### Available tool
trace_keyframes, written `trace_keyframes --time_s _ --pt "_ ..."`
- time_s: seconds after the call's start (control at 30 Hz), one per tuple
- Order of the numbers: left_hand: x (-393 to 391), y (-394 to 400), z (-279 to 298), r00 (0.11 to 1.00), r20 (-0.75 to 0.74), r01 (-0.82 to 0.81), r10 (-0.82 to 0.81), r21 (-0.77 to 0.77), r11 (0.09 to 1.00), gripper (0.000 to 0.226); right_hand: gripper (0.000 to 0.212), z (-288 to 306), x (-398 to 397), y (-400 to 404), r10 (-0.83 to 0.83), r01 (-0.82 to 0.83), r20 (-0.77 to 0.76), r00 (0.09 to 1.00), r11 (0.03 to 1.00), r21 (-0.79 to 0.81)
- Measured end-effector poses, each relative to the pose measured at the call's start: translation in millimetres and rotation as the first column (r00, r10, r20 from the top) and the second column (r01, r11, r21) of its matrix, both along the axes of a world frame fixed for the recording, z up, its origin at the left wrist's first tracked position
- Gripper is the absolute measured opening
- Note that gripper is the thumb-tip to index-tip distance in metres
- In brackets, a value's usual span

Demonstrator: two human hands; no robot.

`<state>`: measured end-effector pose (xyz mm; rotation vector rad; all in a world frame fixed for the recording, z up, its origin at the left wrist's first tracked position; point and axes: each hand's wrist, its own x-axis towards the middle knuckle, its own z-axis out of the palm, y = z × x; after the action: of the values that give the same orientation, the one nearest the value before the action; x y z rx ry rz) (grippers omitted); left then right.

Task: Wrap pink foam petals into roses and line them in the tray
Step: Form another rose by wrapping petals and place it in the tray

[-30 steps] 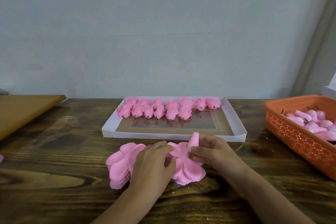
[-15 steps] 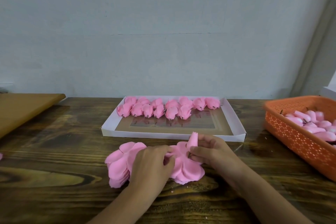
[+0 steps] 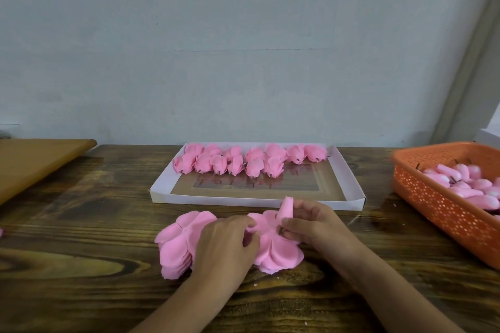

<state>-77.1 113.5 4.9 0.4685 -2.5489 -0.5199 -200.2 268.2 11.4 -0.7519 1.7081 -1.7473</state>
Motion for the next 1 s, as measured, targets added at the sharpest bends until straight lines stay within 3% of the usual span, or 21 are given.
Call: trace_keyframes --time_s 0.13,0.33,0.47,0.57,0.73,0.87,1.0 --pt "-0.9 0.5 0.0 0.999 -0.004 0.041 -0.041 0.043 0.998 0.027 0.021 0.9 1.2 1.2 0.008 -0.008 -0.009 1.0 1.0 -0.004" --pt "-5.6 6.1 -1.0 0.991 -0.123 0.083 -0.051 0.266 0.96 0.029 0.023 2.9 3.6 2.0 0.025 -0.025 -0.029 0.999 1.0 0.001" --pt "-10.1 4.0 3.0 0.965 -0.262 0.119 0.026 0.522 0.844 0.051 0.022 3.1 3.8 1.5 0.009 -0.009 -0.015 1.0 1.0 -0.018" --pt "-11.4 3.0 4.2 0.966 -0.26 0.161 0.013 0.636 0.755 0.033 0.024 2.7 5.4 0.3 0.03 -0.031 -0.016 0.999 0.999 -0.034" --pt "-9.0 5.0 2.5 0.972 -0.23 0.088 0.04 0.517 0.852 0.024 0.021 1.1 6.2 -0.2 0.017 -0.017 0.009 1.0 0.999 -0.033" --pt "-11.5 2.5 2.3 0.971 -0.223 0.017 0.086 0.424 0.906 0.003 0.019 1.7 6.6 -0.5 -0.003 0.003 0.018 1.0 1.0 -0.031" --pt "-9.4 4.7 1.9 0.976 -0.216 0.034 0.039 0.324 0.945 0.015 0.019 2.4 7.7 -0.9 0.012 -0.011 0.02 1.0 0.999 -0.049"
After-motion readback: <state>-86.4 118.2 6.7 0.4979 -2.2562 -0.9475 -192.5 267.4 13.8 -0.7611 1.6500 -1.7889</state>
